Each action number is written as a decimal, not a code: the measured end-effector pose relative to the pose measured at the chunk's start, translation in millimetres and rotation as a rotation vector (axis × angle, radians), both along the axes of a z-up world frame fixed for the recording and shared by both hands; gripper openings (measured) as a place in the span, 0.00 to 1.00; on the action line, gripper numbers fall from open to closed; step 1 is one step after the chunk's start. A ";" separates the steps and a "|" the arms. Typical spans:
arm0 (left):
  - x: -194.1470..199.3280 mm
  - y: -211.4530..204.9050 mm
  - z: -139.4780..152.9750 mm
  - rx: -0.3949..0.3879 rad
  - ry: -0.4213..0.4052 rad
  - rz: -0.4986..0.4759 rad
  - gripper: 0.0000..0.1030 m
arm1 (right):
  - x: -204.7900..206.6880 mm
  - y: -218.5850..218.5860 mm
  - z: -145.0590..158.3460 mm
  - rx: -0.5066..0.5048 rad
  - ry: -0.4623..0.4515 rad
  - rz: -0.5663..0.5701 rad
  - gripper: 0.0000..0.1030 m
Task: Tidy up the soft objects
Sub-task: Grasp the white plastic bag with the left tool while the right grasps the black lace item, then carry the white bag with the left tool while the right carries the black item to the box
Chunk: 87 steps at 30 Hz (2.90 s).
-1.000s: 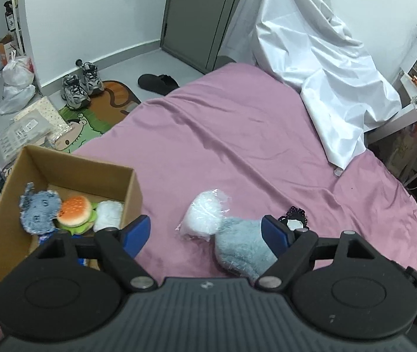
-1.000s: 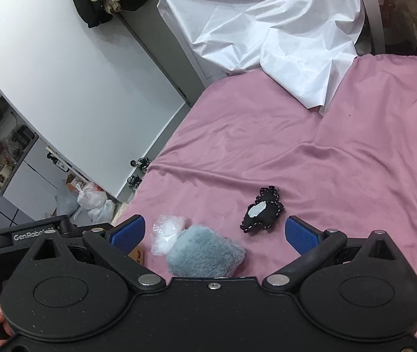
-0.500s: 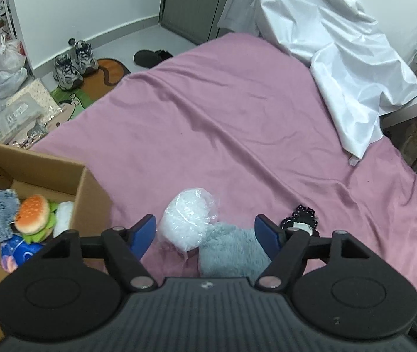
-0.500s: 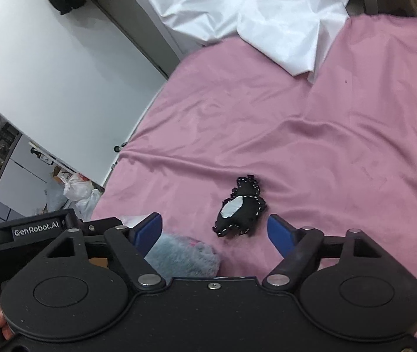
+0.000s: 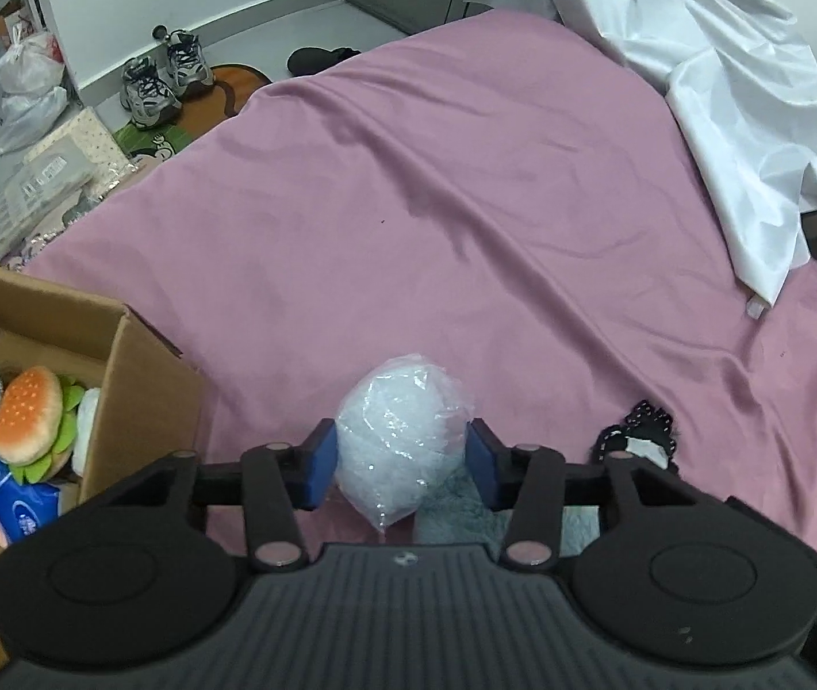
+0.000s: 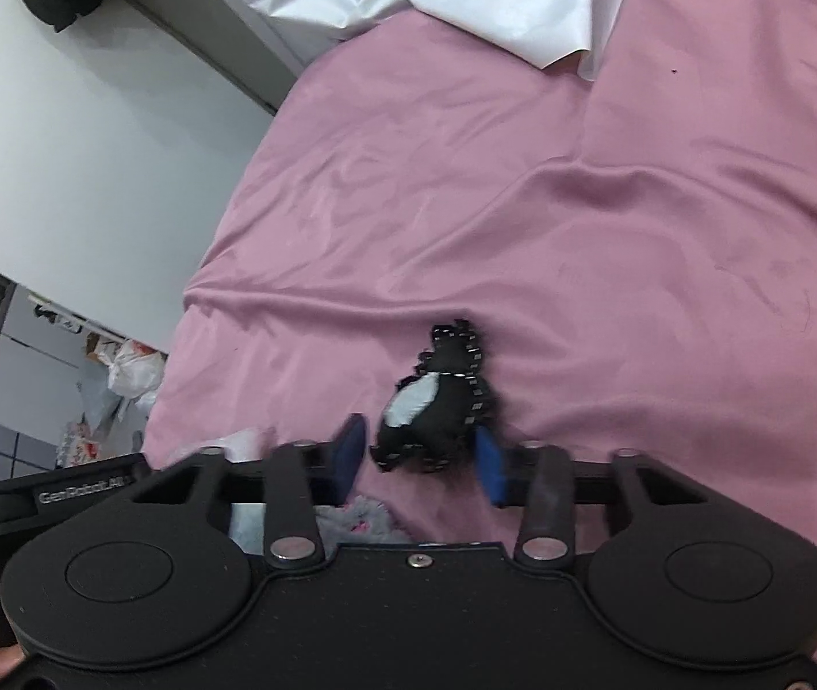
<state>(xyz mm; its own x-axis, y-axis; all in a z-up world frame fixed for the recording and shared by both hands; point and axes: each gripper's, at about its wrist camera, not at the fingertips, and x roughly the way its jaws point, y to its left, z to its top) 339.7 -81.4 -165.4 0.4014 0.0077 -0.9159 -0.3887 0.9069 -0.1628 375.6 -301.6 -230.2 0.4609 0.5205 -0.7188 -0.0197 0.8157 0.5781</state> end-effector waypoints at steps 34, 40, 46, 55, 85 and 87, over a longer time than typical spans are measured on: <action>-87.8 16.6 98.4 -0.042 -0.208 -0.009 0.34 | -84.1 13.3 107.3 -0.005 -0.234 0.029 0.18; -112.6 30.5 108.9 -0.053 -0.234 -0.001 0.34 | -102.8 27.7 122.7 -0.013 -0.266 0.049 0.18; -133.1 46.3 113.4 -0.069 -0.247 0.016 0.34 | -119.0 46.1 130.4 -0.023 -0.282 0.076 0.18; -155.3 70.6 118.2 -0.084 -0.264 0.028 0.34 | -139.6 73.2 139.6 -0.040 -0.305 0.103 0.18; -204.4 175.0 101.2 -0.153 -0.254 0.088 0.34 | -179.5 178.1 137.8 -0.100 -0.320 0.198 0.18; -204.5 181.3 97.4 -0.159 -0.247 0.090 0.34 | -180.4 183.3 135.5 -0.103 -0.314 0.203 0.18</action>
<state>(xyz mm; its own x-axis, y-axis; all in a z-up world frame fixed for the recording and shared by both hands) 135.2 99.9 -68.0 0.6164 -0.0825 -0.7831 -0.3975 0.8259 -0.3999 195.3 -118.3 -94.7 0.5622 0.5557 -0.6124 -0.3494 0.8308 0.4332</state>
